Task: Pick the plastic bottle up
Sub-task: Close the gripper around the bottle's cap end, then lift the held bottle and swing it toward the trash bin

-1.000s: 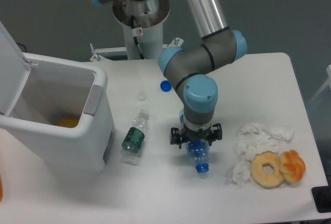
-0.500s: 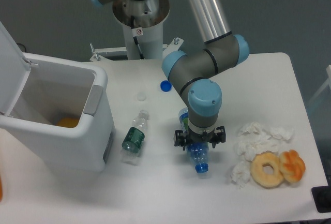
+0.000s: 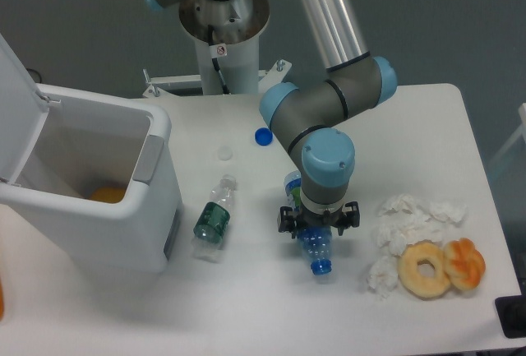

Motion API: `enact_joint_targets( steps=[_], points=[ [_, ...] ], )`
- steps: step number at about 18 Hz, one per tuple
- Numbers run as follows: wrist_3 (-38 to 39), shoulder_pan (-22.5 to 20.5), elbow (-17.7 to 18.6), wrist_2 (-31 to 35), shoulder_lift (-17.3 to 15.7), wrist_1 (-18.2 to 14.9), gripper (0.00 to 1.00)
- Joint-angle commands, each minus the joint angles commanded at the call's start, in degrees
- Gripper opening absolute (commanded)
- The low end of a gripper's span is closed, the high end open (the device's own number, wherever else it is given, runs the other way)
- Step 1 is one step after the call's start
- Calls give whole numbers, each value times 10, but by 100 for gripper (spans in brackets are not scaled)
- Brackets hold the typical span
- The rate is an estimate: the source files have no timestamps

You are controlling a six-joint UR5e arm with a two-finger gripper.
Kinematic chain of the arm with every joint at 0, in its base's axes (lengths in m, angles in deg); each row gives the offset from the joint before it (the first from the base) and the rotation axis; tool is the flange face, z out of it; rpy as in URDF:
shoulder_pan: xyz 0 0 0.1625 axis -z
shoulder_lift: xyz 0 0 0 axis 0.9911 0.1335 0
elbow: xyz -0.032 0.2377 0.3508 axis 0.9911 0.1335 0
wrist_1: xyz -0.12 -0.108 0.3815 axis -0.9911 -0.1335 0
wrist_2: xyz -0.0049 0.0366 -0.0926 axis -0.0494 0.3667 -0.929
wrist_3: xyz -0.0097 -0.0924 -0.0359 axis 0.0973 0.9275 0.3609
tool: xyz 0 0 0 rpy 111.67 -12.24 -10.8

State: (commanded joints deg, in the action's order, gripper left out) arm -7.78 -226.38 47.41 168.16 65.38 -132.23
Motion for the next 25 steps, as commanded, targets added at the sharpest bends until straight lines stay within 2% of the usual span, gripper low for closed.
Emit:
enact_joint_targets(
  steps=[3, 6, 7, 13, 17, 22, 25],
  points=[
    [0, 0, -1, -1, -1, 0, 86],
    [-1, 1, -1, -1, -1, 0, 85],
    [-1, 1, -1, -1, -1, 0, 81],
    [-15, 1, -2, -2, -3, -1, 74],
    [-33, -2, -4, -2, -6, -2, 74],
    [-33, -1, -25, -1, -11, -4, 74],
    [-34, 0, -48, -3, -39, -11, 74]
  ],
)
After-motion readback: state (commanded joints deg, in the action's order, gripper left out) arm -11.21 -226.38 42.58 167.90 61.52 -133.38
